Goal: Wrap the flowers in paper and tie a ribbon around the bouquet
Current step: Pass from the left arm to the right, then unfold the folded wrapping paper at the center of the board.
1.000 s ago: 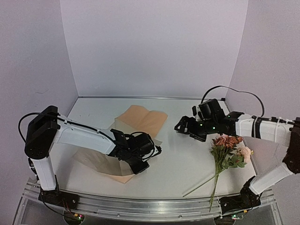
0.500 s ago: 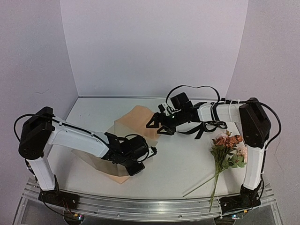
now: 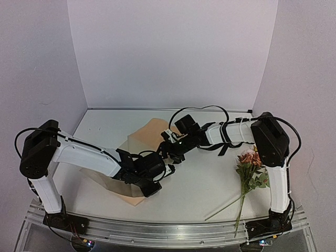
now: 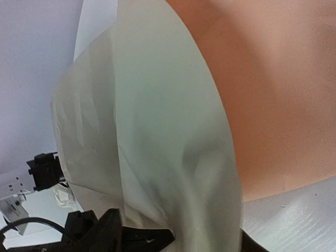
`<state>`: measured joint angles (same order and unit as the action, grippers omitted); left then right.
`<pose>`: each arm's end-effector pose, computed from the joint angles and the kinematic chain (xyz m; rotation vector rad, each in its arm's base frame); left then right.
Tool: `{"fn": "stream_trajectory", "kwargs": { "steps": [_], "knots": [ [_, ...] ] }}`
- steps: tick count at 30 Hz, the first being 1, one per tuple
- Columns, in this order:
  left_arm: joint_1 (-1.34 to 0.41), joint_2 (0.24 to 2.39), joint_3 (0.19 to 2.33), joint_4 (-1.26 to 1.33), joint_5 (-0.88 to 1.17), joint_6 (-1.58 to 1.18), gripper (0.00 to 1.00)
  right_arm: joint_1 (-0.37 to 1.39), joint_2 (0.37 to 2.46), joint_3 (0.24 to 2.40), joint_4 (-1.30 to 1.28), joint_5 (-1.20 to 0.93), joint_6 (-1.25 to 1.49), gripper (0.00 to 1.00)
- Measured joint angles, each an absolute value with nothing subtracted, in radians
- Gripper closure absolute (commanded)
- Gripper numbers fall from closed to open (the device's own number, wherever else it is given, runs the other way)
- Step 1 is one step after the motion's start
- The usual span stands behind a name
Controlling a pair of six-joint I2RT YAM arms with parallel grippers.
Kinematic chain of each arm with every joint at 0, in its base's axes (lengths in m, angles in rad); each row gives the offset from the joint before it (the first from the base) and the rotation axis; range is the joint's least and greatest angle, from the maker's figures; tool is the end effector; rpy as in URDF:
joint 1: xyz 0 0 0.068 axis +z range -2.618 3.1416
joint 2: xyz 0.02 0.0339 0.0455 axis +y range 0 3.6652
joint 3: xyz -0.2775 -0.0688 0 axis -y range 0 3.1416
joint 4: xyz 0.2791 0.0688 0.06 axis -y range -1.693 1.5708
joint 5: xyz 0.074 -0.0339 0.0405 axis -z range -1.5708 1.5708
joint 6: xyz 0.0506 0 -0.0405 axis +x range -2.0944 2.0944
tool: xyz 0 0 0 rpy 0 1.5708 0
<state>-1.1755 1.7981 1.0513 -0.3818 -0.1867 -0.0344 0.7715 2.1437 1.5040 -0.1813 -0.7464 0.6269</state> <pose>0.1554 -0.3481 0.1265 1.3951 2.2780 -0.1357 0.3387 0.3774 0.1469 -0.5988 2.6143 1.4657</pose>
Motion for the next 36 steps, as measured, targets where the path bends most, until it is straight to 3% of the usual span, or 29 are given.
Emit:
{"fn": "stream_trajectory", "kwargs": {
  "steps": [4,11,14,18,25,32,36],
  "knots": [
    [-1.176,1.796,1.044,-0.372,-0.187,-0.048,0.81,0.768,2.143,1.502,-0.183,-0.740,0.637,1.00],
    [-1.163,1.697,0.989,-0.323,-0.186,-0.113,0.36,0.767,2.134,1.468,-0.185,-0.688,0.661,1.00],
    [-1.135,1.616,0.958,-0.287,-0.159,-0.152,0.23,0.767,2.108,1.441,-0.189,-0.639,0.667,1.00],
    [-1.042,1.435,0.913,-0.244,-0.071,-0.243,0.15,0.769,2.043,1.399,-0.200,-0.559,0.680,1.00],
    [-0.770,1.191,0.857,-0.111,0.061,-0.485,0.11,0.790,1.932,1.353,-0.199,-0.395,0.700,1.00],
    [-0.383,1.246,0.705,0.029,0.193,-0.831,0.09,0.847,1.872,1.319,-0.202,-0.208,0.735,1.00],
    [-0.256,1.368,0.602,0.132,0.291,-0.981,0.09,0.889,1.866,1.318,-0.204,-0.126,0.742,1.00]
  ]
}}
